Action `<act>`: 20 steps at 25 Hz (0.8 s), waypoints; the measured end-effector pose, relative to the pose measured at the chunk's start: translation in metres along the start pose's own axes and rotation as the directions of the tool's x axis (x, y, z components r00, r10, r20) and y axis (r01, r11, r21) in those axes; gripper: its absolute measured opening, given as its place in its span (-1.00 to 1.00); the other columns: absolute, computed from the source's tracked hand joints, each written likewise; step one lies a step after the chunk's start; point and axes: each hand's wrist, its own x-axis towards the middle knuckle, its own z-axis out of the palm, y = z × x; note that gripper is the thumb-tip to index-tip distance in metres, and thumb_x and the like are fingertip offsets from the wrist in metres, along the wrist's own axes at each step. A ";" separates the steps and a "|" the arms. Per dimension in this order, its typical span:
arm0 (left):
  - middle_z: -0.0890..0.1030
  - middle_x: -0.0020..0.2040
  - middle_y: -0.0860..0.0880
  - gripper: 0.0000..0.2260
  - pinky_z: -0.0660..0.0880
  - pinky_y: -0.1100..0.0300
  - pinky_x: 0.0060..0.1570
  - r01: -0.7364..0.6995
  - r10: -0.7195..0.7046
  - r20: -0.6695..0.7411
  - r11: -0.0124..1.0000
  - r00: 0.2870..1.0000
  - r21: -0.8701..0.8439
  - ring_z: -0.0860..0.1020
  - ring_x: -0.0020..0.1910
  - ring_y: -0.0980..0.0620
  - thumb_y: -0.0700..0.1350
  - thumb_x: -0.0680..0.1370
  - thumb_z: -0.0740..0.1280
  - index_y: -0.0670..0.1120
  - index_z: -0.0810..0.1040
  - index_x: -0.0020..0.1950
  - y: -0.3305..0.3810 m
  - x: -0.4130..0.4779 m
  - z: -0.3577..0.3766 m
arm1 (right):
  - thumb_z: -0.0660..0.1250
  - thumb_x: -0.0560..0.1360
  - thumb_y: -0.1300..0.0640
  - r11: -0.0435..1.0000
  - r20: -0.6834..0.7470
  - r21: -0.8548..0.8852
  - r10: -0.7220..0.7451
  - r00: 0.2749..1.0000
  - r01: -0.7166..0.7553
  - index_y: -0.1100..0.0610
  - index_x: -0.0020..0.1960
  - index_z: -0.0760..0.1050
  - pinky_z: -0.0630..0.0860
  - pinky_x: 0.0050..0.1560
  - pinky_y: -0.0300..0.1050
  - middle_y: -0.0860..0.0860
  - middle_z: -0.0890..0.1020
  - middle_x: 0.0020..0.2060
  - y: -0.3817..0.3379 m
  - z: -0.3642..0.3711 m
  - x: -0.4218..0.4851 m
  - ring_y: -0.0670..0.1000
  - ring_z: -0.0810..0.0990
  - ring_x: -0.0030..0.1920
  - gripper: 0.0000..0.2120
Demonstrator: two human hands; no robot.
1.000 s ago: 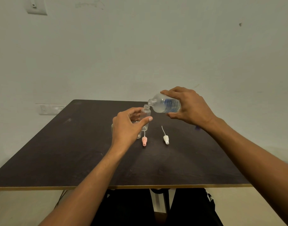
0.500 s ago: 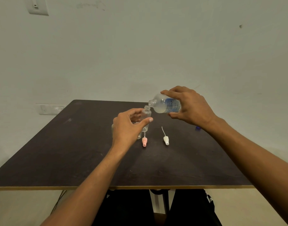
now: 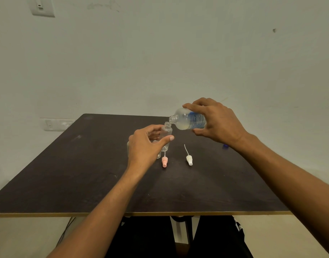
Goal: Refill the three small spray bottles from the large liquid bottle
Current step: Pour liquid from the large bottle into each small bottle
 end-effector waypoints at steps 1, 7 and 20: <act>0.74 -0.05 0.22 -0.66 0.65 0.18 0.13 0.001 -0.001 -0.001 1.000 1.000 0.002 0.68 -0.03 0.34 0.12 0.38 0.64 0.15 0.72 0.12 0.000 0.000 0.000 | 0.58 0.46 -0.03 1.000 -0.001 -0.001 0.001 1.000 -0.001 -0.15 0.56 0.40 0.63 0.04 0.04 -0.03 0.55 0.34 0.000 0.000 0.000 0.03 0.50 0.32 -0.28; 0.75 -0.05 0.20 -0.64 0.66 0.17 0.13 0.007 -0.007 0.009 1.000 1.000 -0.017 0.69 -0.03 0.32 0.10 0.38 0.65 0.09 0.74 0.13 -0.002 0.001 0.002 | 0.58 0.46 -0.01 1.000 0.000 -0.006 -0.003 1.000 0.003 -0.14 0.56 0.40 0.58 -0.01 -0.03 -0.05 0.55 0.33 0.001 -0.002 0.000 0.03 0.51 0.31 -0.28; 0.75 -0.06 0.20 -0.69 0.65 0.23 0.10 -0.004 0.005 0.018 0.999 1.000 -0.042 0.69 -0.04 0.32 0.05 0.39 0.65 0.08 0.75 0.11 0.002 -0.001 0.002 | 0.58 0.46 -0.02 1.000 0.002 -0.017 0.000 1.000 0.000 -0.12 0.57 0.40 0.59 0.00 -0.01 -0.03 0.55 0.34 0.001 -0.005 -0.002 0.04 0.51 0.31 -0.28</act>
